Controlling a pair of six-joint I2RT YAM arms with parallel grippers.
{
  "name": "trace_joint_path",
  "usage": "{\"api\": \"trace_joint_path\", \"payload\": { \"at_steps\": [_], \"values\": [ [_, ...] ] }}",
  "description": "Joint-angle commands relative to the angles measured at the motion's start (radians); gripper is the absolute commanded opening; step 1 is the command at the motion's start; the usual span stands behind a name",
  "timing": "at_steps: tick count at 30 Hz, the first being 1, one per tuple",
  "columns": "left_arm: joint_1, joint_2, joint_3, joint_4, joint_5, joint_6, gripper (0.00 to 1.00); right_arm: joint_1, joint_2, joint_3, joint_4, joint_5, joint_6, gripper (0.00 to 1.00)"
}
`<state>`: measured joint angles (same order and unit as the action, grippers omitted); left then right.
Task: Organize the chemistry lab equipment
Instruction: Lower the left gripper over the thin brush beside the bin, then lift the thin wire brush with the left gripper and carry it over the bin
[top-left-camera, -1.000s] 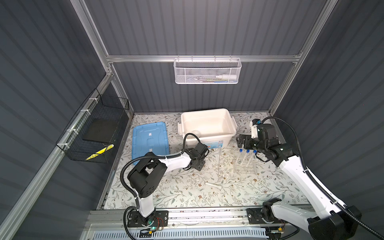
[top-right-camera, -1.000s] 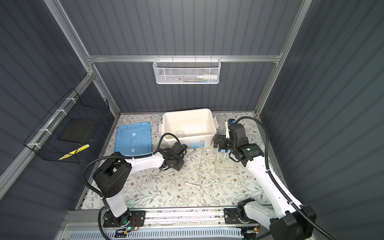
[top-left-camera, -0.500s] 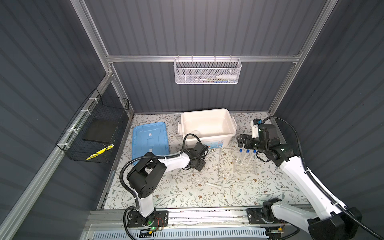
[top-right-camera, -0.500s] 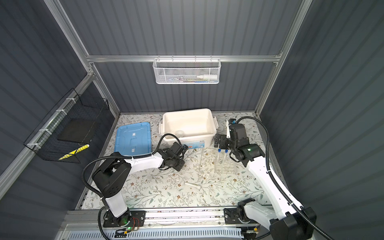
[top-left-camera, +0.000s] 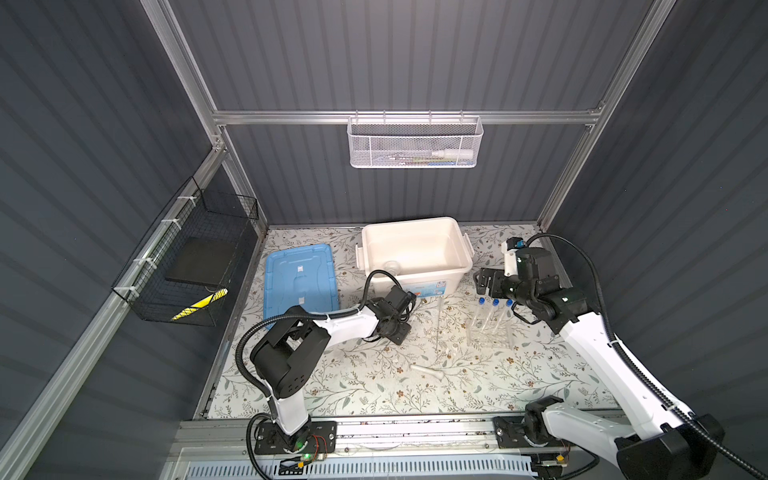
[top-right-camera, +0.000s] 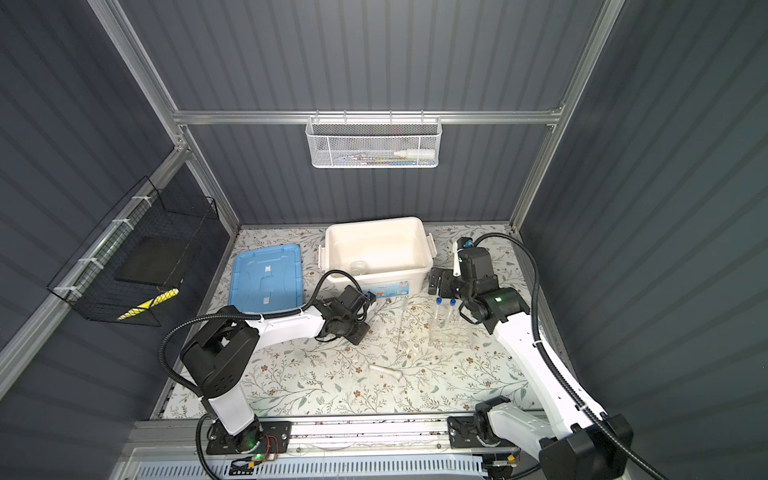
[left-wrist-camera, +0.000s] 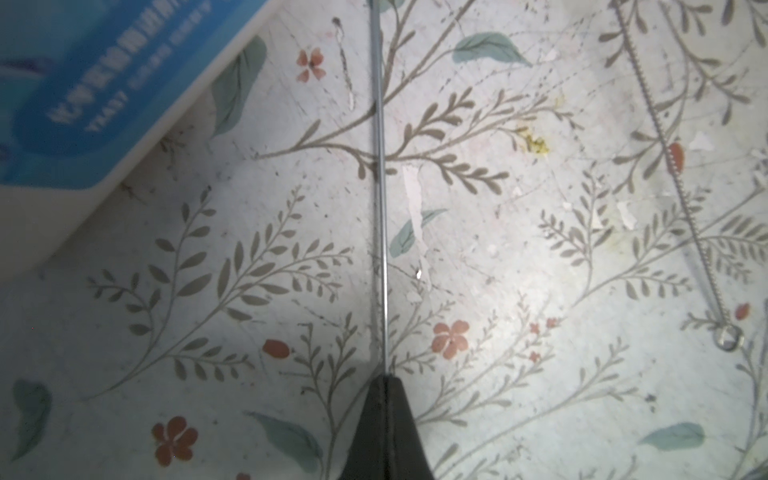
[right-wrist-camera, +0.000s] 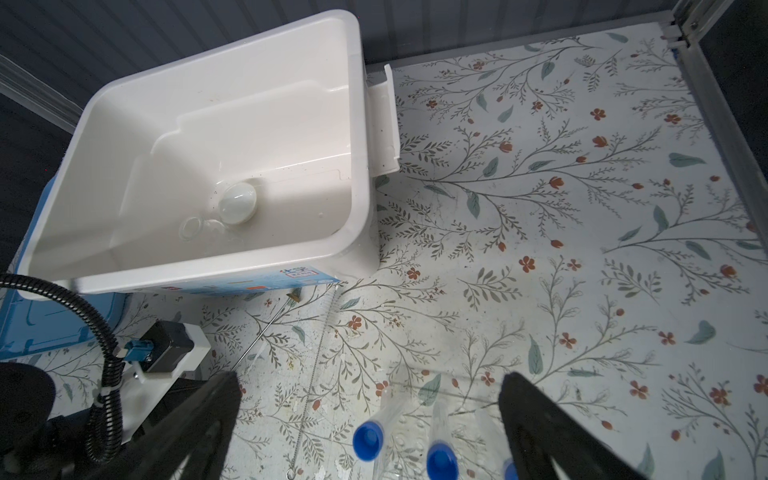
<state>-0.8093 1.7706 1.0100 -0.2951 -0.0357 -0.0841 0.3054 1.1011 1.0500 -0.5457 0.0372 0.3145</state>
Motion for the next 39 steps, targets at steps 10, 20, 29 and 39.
{"api": "trace_joint_path", "payload": {
  "at_steps": [10,20,29,39],
  "values": [
    [-0.003,-0.122,-0.051,-0.061,0.029,0.056,0.04,-0.005,-0.010,-0.031,0.020,-0.006,0.025,0.99],
    [-0.004,-0.214,-0.023,-0.121,0.046,0.107,0.04,-0.005,-0.012,-0.041,0.032,-0.011,0.029,0.99],
    [-0.005,-0.317,0.069,-0.226,0.084,0.162,0.05,-0.006,-0.012,-0.044,0.032,-0.004,0.025,0.99],
    [-0.006,-0.346,0.282,-0.308,0.013,0.224,0.06,-0.006,-0.004,-0.048,0.044,-0.009,0.025,0.99]
  ]
}}
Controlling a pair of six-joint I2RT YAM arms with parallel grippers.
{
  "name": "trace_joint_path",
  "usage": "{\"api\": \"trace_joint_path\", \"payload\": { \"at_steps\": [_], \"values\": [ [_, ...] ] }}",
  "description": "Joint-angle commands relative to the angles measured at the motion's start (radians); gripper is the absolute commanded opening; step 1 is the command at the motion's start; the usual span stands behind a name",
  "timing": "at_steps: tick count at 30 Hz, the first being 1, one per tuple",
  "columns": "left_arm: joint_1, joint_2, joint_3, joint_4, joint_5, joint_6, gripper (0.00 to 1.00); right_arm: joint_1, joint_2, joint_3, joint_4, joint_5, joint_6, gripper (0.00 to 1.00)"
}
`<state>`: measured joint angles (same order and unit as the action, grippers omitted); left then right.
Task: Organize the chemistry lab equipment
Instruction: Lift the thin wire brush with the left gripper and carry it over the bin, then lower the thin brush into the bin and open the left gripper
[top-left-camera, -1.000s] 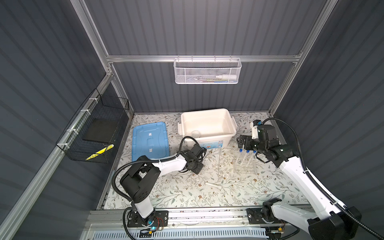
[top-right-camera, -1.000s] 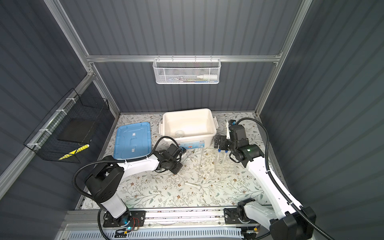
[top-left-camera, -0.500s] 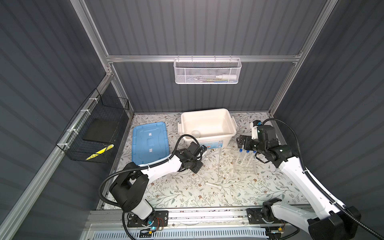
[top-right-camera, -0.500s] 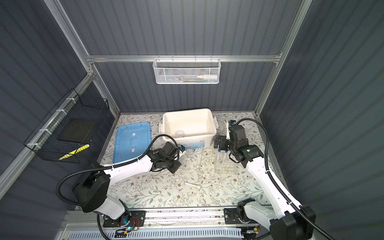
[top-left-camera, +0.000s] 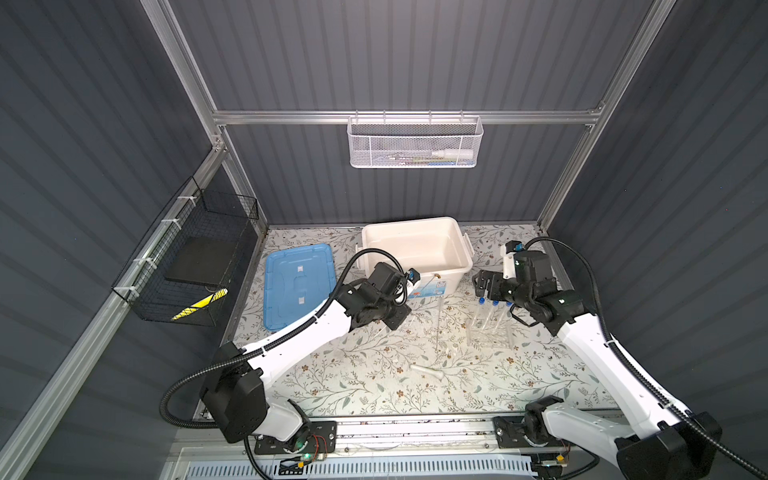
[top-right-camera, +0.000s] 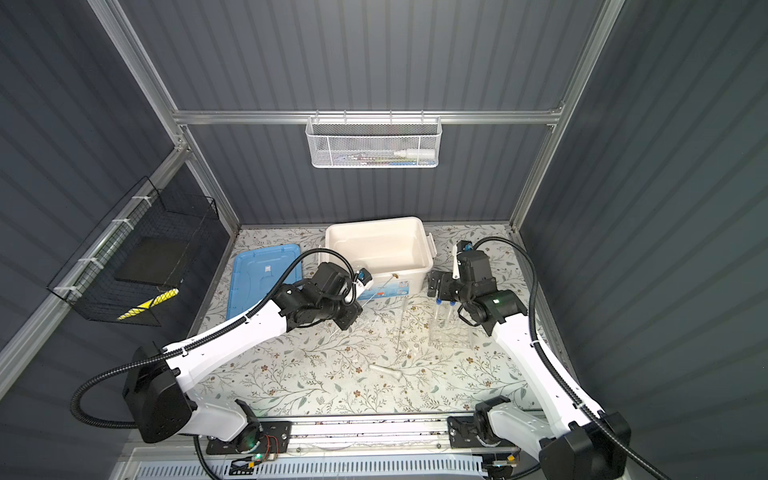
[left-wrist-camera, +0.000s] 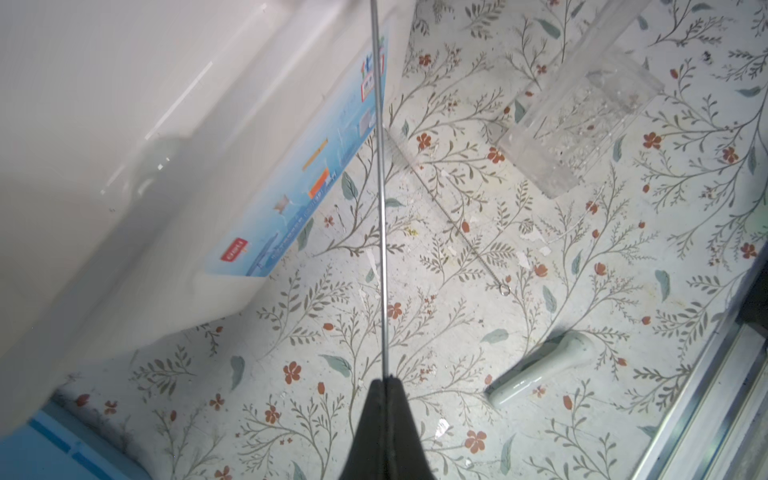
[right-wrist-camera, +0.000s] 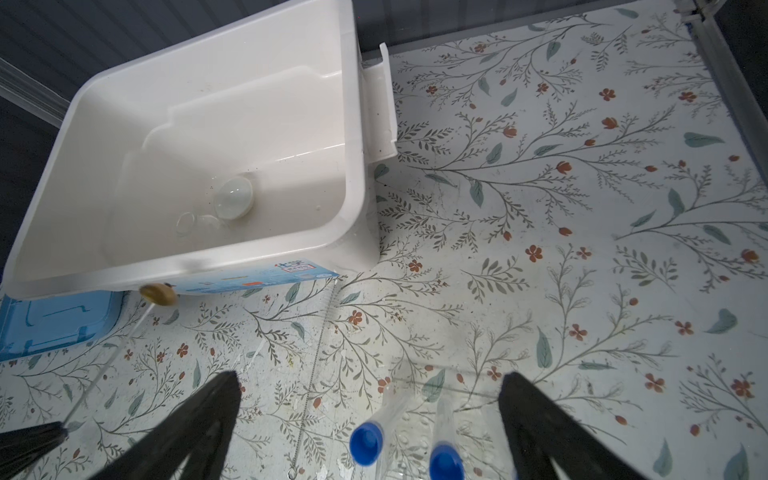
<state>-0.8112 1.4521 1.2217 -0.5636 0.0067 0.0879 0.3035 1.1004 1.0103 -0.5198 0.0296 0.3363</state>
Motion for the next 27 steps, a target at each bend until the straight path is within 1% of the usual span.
{"api": "trace_joint_path", "payload": {
  "at_steps": [1,5,8,12,15,17,19,20,22,27],
  "values": [
    [-0.004,-0.017,0.102,-0.050,-0.043,0.068,0.06,-0.004,-0.002,-0.009,0.020,-0.003,0.003,0.99],
    [-0.001,0.049,0.254,-0.106,-0.063,0.119,0.06,-0.004,-0.001,-0.010,0.023,-0.006,0.003,0.99],
    [0.021,0.111,0.339,-0.116,-0.068,0.167,0.07,-0.006,-0.001,-0.014,0.029,-0.006,0.001,0.99],
    [0.079,0.212,0.468,-0.127,-0.022,0.209,0.07,-0.007,0.004,-0.007,0.029,-0.005,-0.008,0.99],
    [0.109,0.310,0.577,-0.151,-0.018,0.256,0.08,-0.007,0.008,-0.001,0.037,-0.014,-0.011,0.99],
    [0.132,0.376,0.646,-0.153,0.011,0.279,0.08,-0.009,0.013,0.006,0.041,-0.022,-0.015,0.99],
    [0.145,0.437,0.701,-0.155,0.029,0.294,0.08,-0.009,0.013,0.015,0.041,-0.028,-0.021,0.99],
    [0.149,0.471,0.735,-0.160,0.032,0.299,0.08,-0.010,0.041,0.019,0.041,-0.029,-0.023,0.99],
    [0.157,0.525,0.783,-0.160,0.036,0.297,0.08,-0.010,0.051,0.024,0.041,-0.034,-0.027,0.99],
    [0.178,0.618,0.837,-0.117,0.077,0.266,0.08,-0.012,0.066,0.022,0.040,-0.033,-0.032,0.99]
  ]
}}
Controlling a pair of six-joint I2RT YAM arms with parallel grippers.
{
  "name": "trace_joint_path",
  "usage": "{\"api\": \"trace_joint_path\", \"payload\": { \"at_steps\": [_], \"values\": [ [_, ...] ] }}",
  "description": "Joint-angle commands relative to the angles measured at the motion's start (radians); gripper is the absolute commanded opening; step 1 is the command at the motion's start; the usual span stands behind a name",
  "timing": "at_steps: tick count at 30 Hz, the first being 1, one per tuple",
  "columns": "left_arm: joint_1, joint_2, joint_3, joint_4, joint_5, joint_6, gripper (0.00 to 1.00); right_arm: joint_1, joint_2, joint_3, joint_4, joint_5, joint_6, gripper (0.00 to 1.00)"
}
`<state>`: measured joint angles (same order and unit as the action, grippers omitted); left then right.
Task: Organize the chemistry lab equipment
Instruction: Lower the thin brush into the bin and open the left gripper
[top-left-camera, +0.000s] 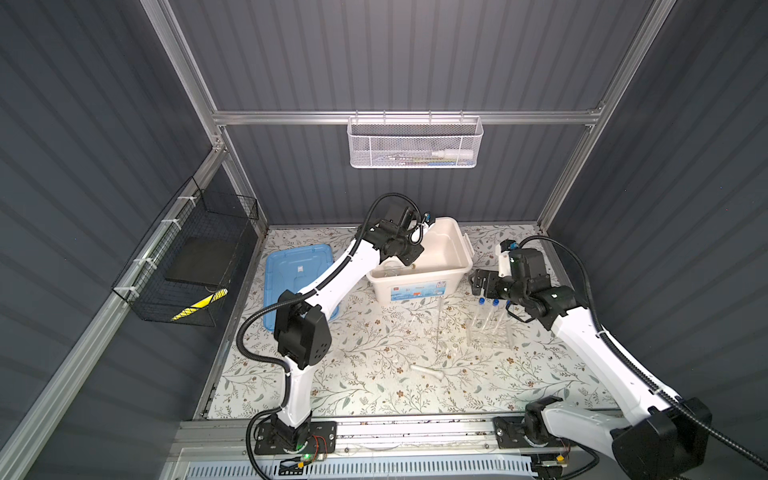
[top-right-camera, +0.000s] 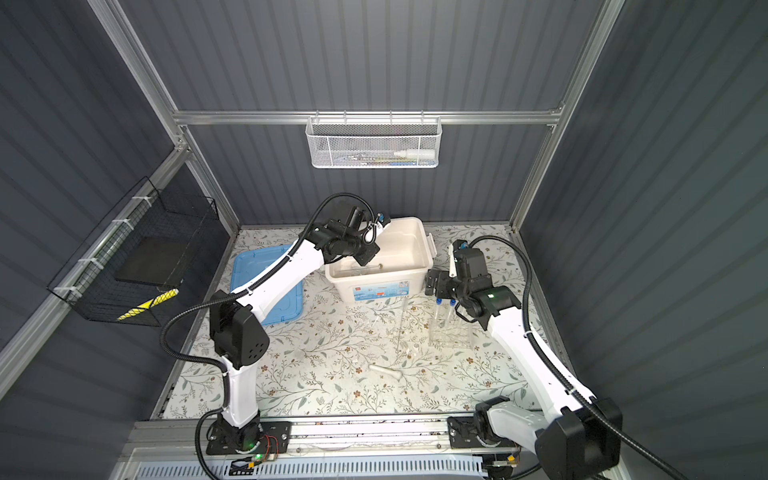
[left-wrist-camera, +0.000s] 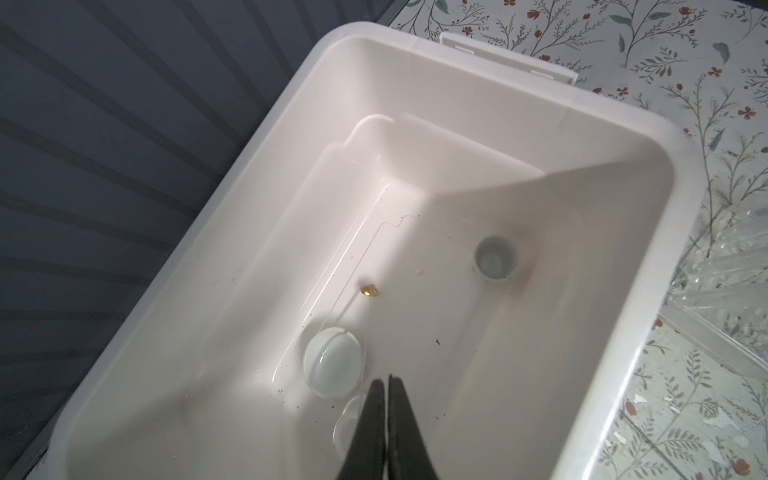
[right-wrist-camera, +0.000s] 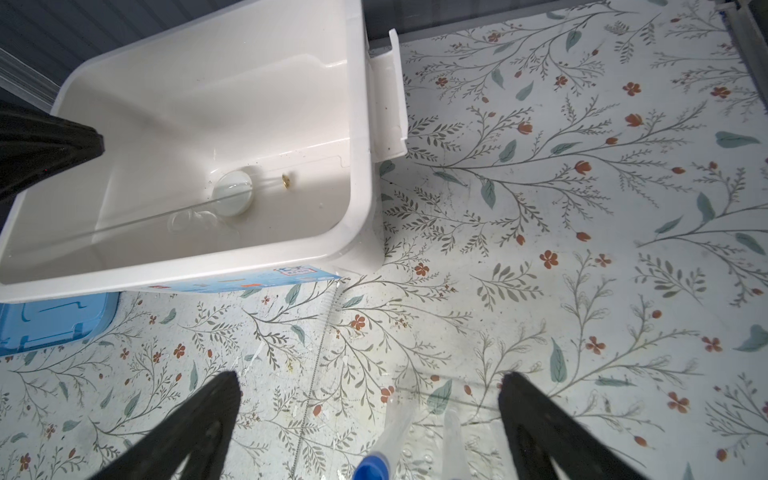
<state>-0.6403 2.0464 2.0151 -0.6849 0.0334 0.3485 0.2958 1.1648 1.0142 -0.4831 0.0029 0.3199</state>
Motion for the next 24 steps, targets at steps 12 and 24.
{"api": "trace_joint_path", "payload": {
  "at_steps": [12,24],
  "values": [
    [0.021,0.050,0.011,0.019,0.108,-0.041,0.23,-0.018,-0.004,0.014,-0.018,0.002,-0.024,0.99],
    [-0.053,-0.259,-0.241,0.190,-0.030,-0.135,0.75,-0.018,-0.020,0.011,-0.018,0.002,0.001,0.99]
  ]
}}
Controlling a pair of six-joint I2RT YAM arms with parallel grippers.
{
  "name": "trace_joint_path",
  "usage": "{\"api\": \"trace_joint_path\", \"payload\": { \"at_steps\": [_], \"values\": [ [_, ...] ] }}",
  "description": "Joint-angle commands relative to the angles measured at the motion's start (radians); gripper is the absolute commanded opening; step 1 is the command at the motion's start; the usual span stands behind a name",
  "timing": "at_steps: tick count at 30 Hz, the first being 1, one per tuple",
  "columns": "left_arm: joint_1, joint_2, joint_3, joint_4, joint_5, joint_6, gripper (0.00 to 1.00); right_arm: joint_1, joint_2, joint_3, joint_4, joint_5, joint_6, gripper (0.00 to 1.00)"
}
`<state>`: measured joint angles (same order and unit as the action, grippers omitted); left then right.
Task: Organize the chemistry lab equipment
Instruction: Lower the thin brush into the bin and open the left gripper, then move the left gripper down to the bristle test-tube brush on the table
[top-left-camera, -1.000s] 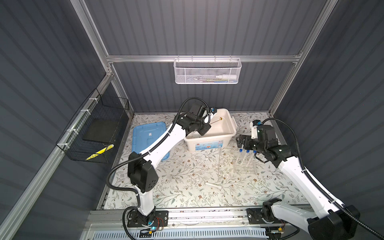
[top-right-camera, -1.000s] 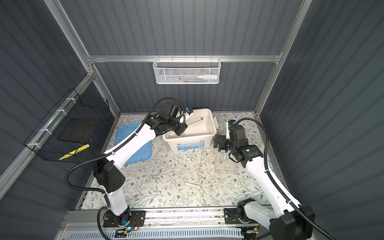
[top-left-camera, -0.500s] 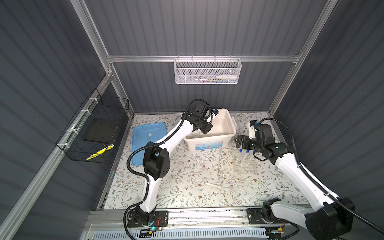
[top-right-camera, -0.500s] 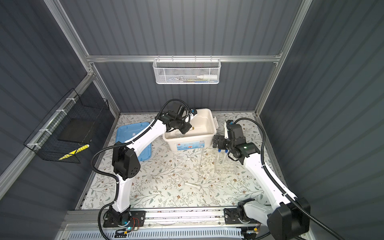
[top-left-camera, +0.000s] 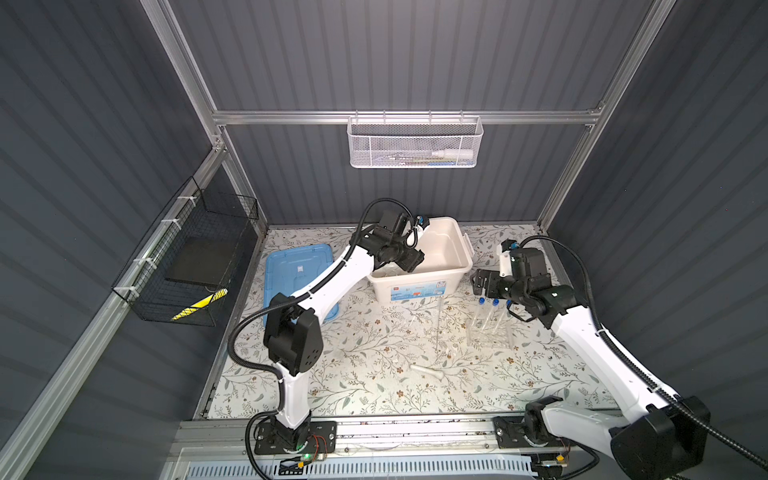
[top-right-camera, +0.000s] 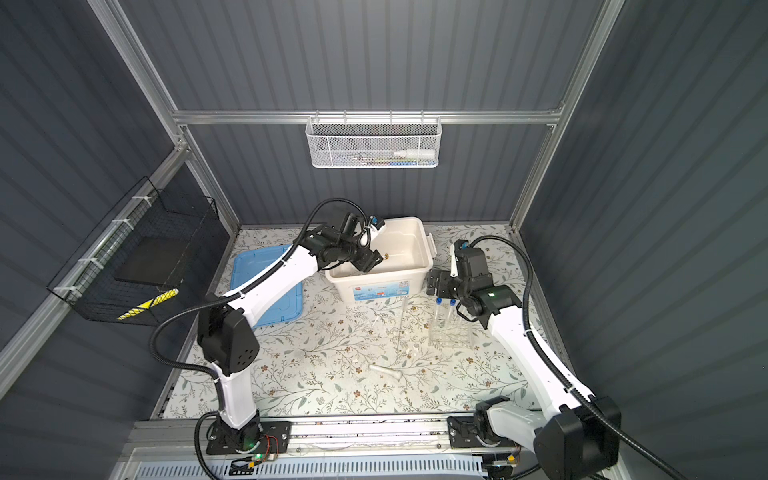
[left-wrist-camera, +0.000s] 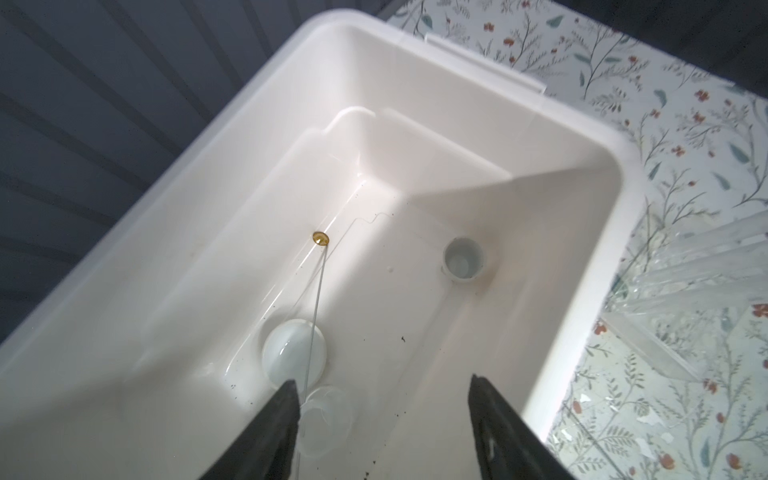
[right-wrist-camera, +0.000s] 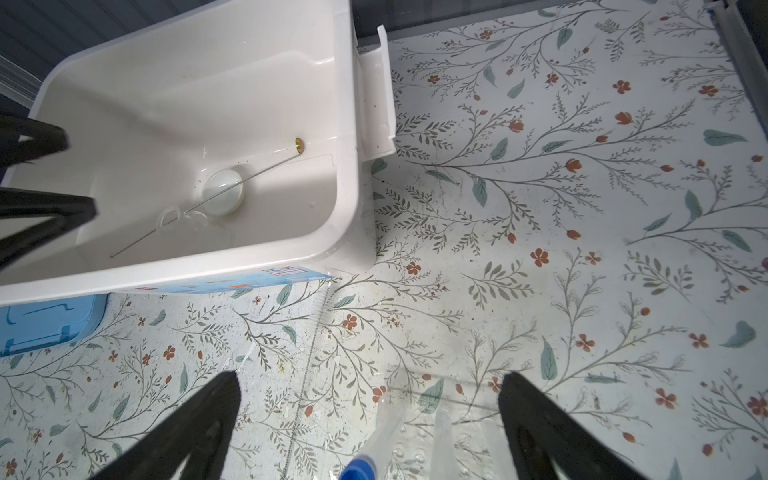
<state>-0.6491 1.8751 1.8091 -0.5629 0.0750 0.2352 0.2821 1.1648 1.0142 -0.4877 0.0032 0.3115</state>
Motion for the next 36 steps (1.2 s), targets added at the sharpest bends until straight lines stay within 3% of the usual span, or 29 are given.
{"api": "trace_joint_path", "payload": {
  "at_steps": [1,3,5,8,12,21,36],
  "values": [
    [-0.063,-0.114,-0.063,0.090,-0.104,-0.016,0.78,-0.004,-0.020,0.011,-0.014,0.000,0.012,0.99],
    [-0.091,-0.157,-0.101,0.123,-0.132,-0.019,0.85,-0.004,-0.018,0.011,-0.013,-0.005,0.015,0.99],
    [-0.104,-0.191,-0.130,0.133,-0.118,-0.064,0.99,-0.004,-0.018,0.010,-0.014,-0.010,0.018,0.99],
    [-0.109,-0.229,-0.187,0.153,-0.028,-0.169,1.00,-0.004,-0.021,0.005,-0.015,-0.006,0.021,0.99],
    [-0.119,-0.229,-0.237,0.142,-0.008,-0.397,1.00,-0.005,-0.029,-0.004,-0.013,0.007,0.027,0.99],
    [-0.208,-0.160,-0.354,0.155,-0.015,-0.655,0.99,-0.009,-0.039,-0.023,0.003,0.034,0.015,0.99],
    [-0.274,0.048,-0.371,0.073,-0.032,-0.801,0.78,-0.032,-0.093,-0.063,0.010,0.060,0.007,0.99]
  ]
}}
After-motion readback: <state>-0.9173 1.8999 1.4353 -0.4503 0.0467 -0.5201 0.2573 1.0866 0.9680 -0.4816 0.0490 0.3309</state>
